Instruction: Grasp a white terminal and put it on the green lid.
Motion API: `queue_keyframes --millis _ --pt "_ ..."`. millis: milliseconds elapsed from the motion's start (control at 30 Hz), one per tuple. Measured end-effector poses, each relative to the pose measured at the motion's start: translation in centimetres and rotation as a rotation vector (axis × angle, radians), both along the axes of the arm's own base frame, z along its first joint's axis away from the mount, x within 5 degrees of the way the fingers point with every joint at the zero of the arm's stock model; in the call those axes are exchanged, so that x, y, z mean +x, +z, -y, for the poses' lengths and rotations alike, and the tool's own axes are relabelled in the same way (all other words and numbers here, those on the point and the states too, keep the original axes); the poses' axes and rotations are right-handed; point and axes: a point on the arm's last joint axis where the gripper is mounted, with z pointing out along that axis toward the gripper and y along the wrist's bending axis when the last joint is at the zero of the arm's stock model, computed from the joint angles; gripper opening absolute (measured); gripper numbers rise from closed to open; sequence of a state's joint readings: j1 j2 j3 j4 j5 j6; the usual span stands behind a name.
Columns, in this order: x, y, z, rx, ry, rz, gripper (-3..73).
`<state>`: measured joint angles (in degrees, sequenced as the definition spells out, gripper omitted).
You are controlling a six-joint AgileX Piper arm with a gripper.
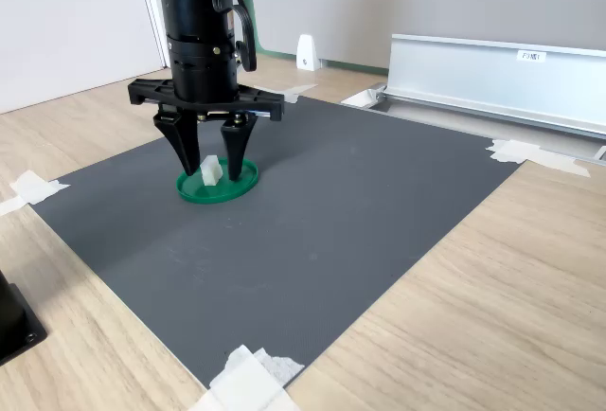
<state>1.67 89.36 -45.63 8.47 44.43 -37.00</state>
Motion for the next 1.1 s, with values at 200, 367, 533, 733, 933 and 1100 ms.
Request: queue_keyframes --millis 200,367,533,733,933,1100 --pt "-0.5 0.8 -0.2 0.024 -0.013 -0.004 58.0" --pt "-1.6 3.3 -0.4 0.05 -0.017 0.061 46.7" --pt "-2.8 6.0 -0.1 0.044 -0.061 0.169 26.0" --pt "-5.4 10.8 0.5 0.059 -0.223 0.43 9.1" --pt "-9.5 15.7 0.8 0.139 -0.335 0.738 6.2" --pt "-13.3 16.3 1.1 0.15 -0.331 0.898 6.2"
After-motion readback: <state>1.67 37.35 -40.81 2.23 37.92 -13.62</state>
